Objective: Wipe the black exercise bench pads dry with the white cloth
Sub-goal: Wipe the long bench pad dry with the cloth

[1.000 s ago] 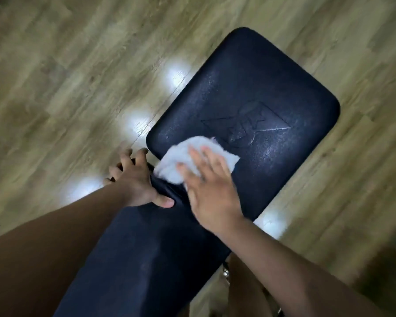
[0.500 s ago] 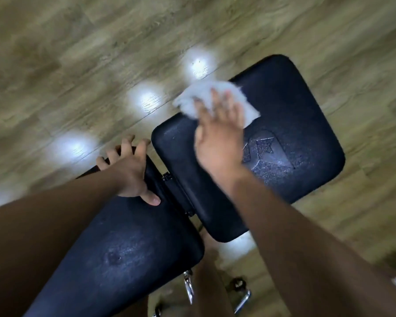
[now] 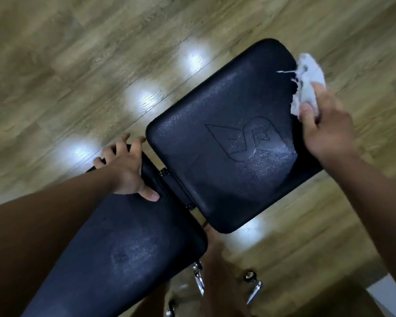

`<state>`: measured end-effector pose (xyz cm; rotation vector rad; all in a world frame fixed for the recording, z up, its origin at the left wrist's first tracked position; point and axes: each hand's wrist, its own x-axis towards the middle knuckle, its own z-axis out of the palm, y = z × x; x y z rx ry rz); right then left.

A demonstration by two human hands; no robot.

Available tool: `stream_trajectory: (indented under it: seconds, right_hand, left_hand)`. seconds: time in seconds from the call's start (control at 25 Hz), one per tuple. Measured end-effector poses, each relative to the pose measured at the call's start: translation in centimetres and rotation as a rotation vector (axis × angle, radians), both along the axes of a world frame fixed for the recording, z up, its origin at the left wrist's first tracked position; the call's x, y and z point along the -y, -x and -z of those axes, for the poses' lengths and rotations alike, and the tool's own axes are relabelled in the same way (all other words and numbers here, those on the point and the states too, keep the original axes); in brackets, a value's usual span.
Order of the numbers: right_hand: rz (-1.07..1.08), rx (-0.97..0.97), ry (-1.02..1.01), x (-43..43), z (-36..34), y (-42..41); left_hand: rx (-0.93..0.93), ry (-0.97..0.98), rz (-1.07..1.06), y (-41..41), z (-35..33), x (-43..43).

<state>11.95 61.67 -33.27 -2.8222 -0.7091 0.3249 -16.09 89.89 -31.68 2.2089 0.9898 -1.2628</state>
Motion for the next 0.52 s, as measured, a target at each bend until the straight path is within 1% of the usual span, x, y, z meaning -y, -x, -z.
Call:
stream_trajectory:
  seconds: [0.04, 0.12, 0.16, 0.24, 0.32, 0.4, 0.48, 0.52]
  right_hand:
    - [0.066, -0.015, -0.036, 1.7, -0.1, 1.3]
    - [0.217, 0.023, -0.092, 3.6, -0.4, 5.0]
    - [0.353, 0.036, -0.122, 3.8, -0.4, 7.1]
    - [0.663, -0.013, -0.182, 2.6, -0.1, 11.7]
    - [0.851, -0.071, -0.270, -0.1, -0.2, 17.5]
    - [0.923, -0.067, -0.359, -3.3, -0.8, 23.8]
    - [0.949, -0.154, -0.409, -4.5, -1.8, 28.2]
    - [0.931, -0.210, -0.445, -4.1, -2.2, 29.0]
  left_hand:
    - [0.001, 0.002, 0.003, 0.1, 0.0, 0.0]
    - [0.014, -0.001, 0.012, 0.2, 0.0, -0.1]
    - [0.017, 0.001, 0.019, 0.1, -0.1, -0.2]
    - [0.011, 0.016, 0.021, 0.0, 0.0, -0.3]
    - [0.023, 0.029, 0.011, 0.0, 0.1, -0.5]
    - [0.043, 0.020, 0.008, 0.0, 0.1, -0.6]
    - [0.054, 0.013, -0.006, -0.2, 0.0, -0.4]
    - [0.055, 0.011, -0.010, -0.2, -0.1, -0.2]
